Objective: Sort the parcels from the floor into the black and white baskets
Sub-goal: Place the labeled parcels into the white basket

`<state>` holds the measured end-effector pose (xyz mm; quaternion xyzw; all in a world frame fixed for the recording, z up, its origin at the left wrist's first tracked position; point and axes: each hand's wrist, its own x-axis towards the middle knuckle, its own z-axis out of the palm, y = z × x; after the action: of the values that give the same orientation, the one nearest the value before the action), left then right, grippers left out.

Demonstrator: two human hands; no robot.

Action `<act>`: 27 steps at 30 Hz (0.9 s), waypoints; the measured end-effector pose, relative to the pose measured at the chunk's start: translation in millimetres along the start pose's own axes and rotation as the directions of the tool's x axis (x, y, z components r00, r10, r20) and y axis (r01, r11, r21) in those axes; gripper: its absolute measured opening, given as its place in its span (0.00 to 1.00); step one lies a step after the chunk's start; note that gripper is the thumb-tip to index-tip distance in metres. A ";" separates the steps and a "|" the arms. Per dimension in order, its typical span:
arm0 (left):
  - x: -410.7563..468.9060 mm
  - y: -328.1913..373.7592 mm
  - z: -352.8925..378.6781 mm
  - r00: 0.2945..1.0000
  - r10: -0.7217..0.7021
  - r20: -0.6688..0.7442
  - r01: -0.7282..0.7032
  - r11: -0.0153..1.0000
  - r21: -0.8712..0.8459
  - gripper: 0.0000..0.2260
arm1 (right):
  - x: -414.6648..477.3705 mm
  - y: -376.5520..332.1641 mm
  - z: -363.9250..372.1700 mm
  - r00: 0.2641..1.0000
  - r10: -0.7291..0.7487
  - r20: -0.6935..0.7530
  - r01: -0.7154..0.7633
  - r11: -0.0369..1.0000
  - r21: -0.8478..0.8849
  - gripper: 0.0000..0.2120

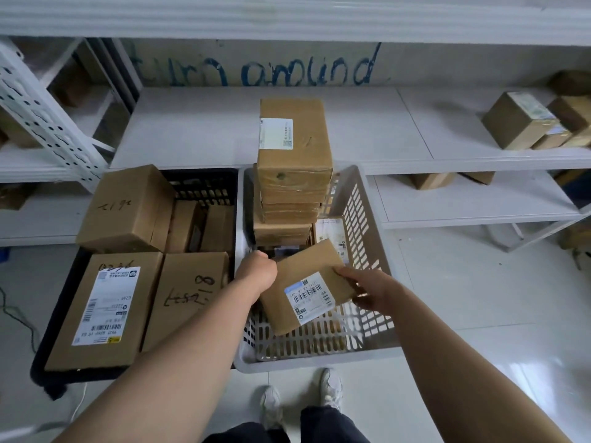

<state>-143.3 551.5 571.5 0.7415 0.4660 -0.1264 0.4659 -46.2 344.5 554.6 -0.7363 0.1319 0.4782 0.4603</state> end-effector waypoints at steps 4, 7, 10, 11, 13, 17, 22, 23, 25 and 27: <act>-4.7 6.0 5.9 0.998 0.019 0.053 -0.017 0.999 -0.041 0.09 | -3.3 5.9 -9.9 0.998 0.006 0.067 -0.008 1.000 0.024 0.22; -10.7 5.4 13.6 0.996 0.045 0.076 -0.044 0.999 -0.011 0.14 | -8.0 10.2 -16.4 0.998 0.005 0.066 -0.004 1.000 -0.018 0.28; -16.0 -0.9 19.2 0.998 0.019 0.058 -0.017 0.999 -0.032 0.19 | -11.6 12.9 -24.5 0.995 -0.050 0.090 0.059 0.994 -0.097 0.28; -17.6 -2.5 20.5 0.999 0.012 0.038 -0.010 0.999 -0.046 0.20 | -12.9 12.0 -27.5 0.993 -0.062 0.096 0.074 0.988 -0.136 0.31; -20.7 -3.1 22.7 1.000 -0.012 -0.026 0.010 0.997 -0.070 0.21 | -15.6 7.7 -32.6 0.988 -0.100 0.117 0.122 0.972 -0.203 0.31; -20.5 -1.4 30.5 0.995 -0.073 -0.072 0.061 0.987 -0.150 0.16 | -8.7 5.7 -46.3 0.988 -0.137 0.070 0.150 0.958 -0.243 0.25; -31.2 -1.9 49.3 0.990 -0.126 0.056 0.137 0.947 -0.291 0.14 | -6.9 7.6 -55.4 0.983 -0.175 0.063 0.186 0.894 -0.407 0.15; -34.3 -3.0 51.7 0.983 -0.143 0.115 0.173 0.927 -0.331 0.16 | -6.7 6.1 -55.7 0.981 -0.190 0.049 0.193 0.890 -0.413 0.14; -43.2 -5.2 53.5 0.967 -0.166 0.193 0.228 0.901 -0.368 0.16 | -5.6 3.0 -53.6 0.978 -0.207 0.035 0.202 0.878 -0.434 0.12; -44.3 -10.5 54.6 0.968 -0.165 0.192 0.220 0.921 -0.322 0.18 | -3.6 -0.4 -48.8 0.969 -0.239 0.054 0.233 0.830 -0.507 0.11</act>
<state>-161.9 483.3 563.8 0.5874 0.5125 -0.1485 0.6085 -19.4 304.7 563.6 -0.8450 -0.0882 0.4309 0.3040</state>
